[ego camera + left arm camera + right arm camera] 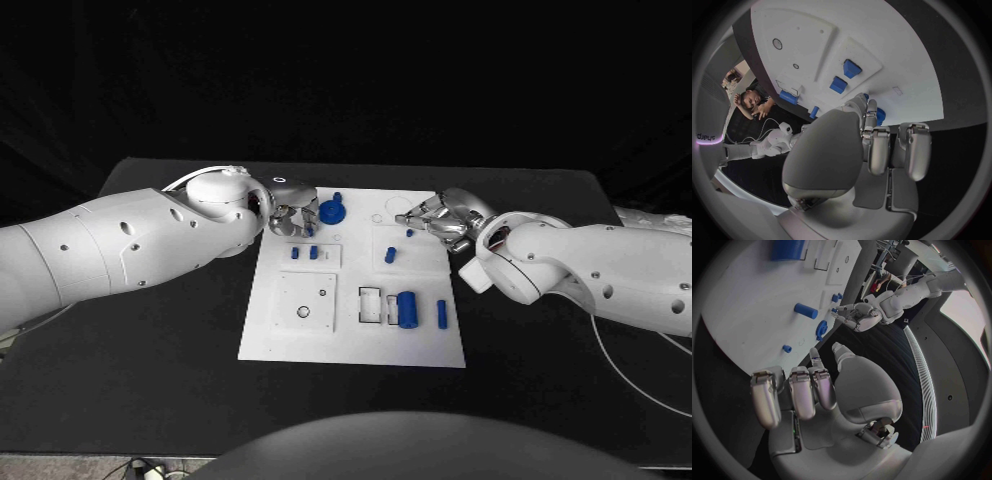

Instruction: Assemble the parts on the task board

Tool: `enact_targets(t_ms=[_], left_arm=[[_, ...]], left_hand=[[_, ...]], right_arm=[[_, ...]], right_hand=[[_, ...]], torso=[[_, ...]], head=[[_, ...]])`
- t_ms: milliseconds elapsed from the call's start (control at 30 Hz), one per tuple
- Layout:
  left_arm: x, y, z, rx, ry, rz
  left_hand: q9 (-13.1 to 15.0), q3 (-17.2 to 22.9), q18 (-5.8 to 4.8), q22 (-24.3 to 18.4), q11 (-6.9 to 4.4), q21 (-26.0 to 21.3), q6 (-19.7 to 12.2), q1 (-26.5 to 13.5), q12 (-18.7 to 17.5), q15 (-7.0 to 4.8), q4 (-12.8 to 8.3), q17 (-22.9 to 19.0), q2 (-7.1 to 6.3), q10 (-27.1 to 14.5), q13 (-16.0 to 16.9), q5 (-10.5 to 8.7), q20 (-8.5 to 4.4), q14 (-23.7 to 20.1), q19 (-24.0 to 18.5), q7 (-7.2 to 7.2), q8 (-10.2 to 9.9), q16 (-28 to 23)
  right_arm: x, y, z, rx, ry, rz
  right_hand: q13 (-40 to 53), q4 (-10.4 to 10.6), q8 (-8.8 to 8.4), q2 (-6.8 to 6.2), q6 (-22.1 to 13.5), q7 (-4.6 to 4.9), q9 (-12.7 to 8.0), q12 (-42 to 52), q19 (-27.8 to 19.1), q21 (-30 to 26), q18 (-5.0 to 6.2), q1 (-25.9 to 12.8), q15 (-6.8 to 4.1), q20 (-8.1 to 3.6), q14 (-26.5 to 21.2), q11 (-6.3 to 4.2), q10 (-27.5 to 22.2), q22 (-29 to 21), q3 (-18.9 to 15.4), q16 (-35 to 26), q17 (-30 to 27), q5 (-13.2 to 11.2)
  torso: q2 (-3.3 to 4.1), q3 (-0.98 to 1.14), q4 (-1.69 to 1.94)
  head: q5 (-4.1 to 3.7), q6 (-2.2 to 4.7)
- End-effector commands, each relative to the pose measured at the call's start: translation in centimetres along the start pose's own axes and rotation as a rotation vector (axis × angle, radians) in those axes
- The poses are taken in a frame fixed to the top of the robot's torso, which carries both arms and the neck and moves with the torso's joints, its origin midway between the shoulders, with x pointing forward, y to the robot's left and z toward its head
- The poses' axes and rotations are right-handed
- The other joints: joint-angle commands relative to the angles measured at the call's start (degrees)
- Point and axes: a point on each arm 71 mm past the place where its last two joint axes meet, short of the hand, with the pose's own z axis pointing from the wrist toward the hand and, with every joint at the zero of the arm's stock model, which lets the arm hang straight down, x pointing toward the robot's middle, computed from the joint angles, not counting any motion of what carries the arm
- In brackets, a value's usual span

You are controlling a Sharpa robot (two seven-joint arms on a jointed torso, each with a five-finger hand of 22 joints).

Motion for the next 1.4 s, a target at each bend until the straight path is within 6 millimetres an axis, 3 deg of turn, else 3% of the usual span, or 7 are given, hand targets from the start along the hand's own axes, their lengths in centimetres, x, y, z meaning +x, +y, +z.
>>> enact_targets(t_ms=[33, 367, 733, 933, 1100, 1400], left_arm=[[0.43, -0.07, 0.02, -0.002, 0.032, -0.001], [0.49, 0.03, -0.02, -0.008, 0.038, -0.002], [0.28, -0.04, -0.06, 0.002, 0.005, -0.002], [0.05, -0.05, -0.1, 0.005, -0.03, -0.003], [-0.07, -0.08, -0.17, 0.014, -0.048, -0.003], [-0.27, -0.12, -0.29, 0.029, -0.081, -0.003]], left_hand=[[-0.2, -0.3, -0.44, 15.1, 0.15, 0.1, -0.7, -0.1, -0.4, 0.49, 0.2, 15.1, -0.73, -0.7, -0.1, 0.35, -0.18, 6.0, 6.0, 0.07, -0.4, 0.1], [-0.4, -0.2, -0.44, 15.1, 0.31, 0.1, -1.0, 0.1, -0.3, 0.65, 0.1, 15.1, -1.02, -1.0, 0.0, 0.35, -0.14, 6.0, 6.0, 0.24, -0.4, 0.1], [-1.1, -0.1, -0.44, 15.1, 1.49, 0.1, -3.3, -0.1, -0.2, 1.58, 0.1, 15.1, -1.82, -3.1, 0.0, 0.36, 0.26, 6.0, 6.0, 1.41, -0.5, 0.1], [-2.2, -1.0, -0.44, 15.1, 2.45, 0.1, -7.1, -0.8, -0.1, 2.37, 0.1, 15.1, -3.47, -4.8, 0.0, 0.34, 0.82, 6.0, 6.0, 2.16, -0.7, 0.1], [-2.8, -2.4, -0.44, 15.1, 2.9, 0.1, -9.3, -1.7, 0.0, 2.83, 0.2, 15.1, -4.79, -5.1, 0.1, 0.33, 1.29, 6.0, 6.0, 2.32, -0.6, 0.1], [-3.0, -3.6, -0.44, 15.1, 2.99, 0.1, -10.0, -2.4, 0.0, 2.87, 0.2, 15.1, -4.58, -5.8, 0.1, 0.35, 1.53, 6.0, 6.0, 2.74, -0.4, 0.1]], right_arm=[[0.22, 0.02, -0.03, -0.001, 0.021, -0.003], [0.25, 0.01, -0.02, 0.0, 0.025, -0.004], [0.26, 0.01, 0.0, 0.0, 0.027, -0.004], [0.28, 0.0, 0.01, 0.001, 0.029, -0.004], [0.33, 0.02, 0.02, -0.006, 0.042, 0.0], [0.35, 0.01, 0.04, -0.003, 0.044, 0.002]], right_hand=[[15.1, -0.1, 0.34, 0.0, -0.1, 0.09, 0.1, 0.2, 6.0, 0.3, -0.39, 0.5, 0.3, 0.5, 5.9, 0.27, 6.1, 15.1, -0.4, 0.2, 15.1, 0.2], [15.1, 0.0, 0.36, 0.02, -0.1, 0.09, 0.1, 0.2, 6.0, 0.3, -0.39, 0.6, 0.3, 0.5, 5.9, 0.26, 6.1, 15.1, -0.4, 0.2, 15.1, 0.2], [15.1, -0.1, 0.39, 0.05, -0.1, 0.08, 0.1, 0.2, 6.0, 0.3, -0.39, 0.6, 0.29, 0.5, 5.9, 0.26, 6.1, 15.1, -0.4, 0.2, 15.1, 0.2], [15.1, -0.5, 0.58, 0.67, 0.0, -0.03, 0.1, 0.2, 6.0, 0.3, -0.39, 1.7, 0.2, 0.45, 5.9, 0.17, 6.1, 15.1, 0.2, 0.2, 15.1, 0.6], [15.1, -0.4, 0.6, 0.3, 0.0, 0.02, 0.1, 0.2, 6.0, 0.3, -0.39, 1.5, 0.21, 0.44, 5.9, 0.18, 6.1, 15.1, -0.1, 0.2, 15.1, 0.6], [15.1, -0.4, 0.62, 0.36, 0.0, -0.01, 0.1, 0.2, 6.0, 0.3, -0.39, 1.6, 0.21, 0.43, 5.9, 0.17, 6.1, 15.1, 0.0, 0.2, 15.1, 0.7]], torso=[[0.02, -0.02, -0.01], [-0.01, 0.0, -0.01], [0.02, -0.01, -0.01], [0.0, 0.0, -0.02], [0.0, -0.02, -0.01], [0.0, -0.02, -0.01]], head=[[0.0, 0.0], [0.07, 0.0], [0.1, 0.0], [0.11, 0.0], [0.01, 0.0], [-0.04, 0.0]])
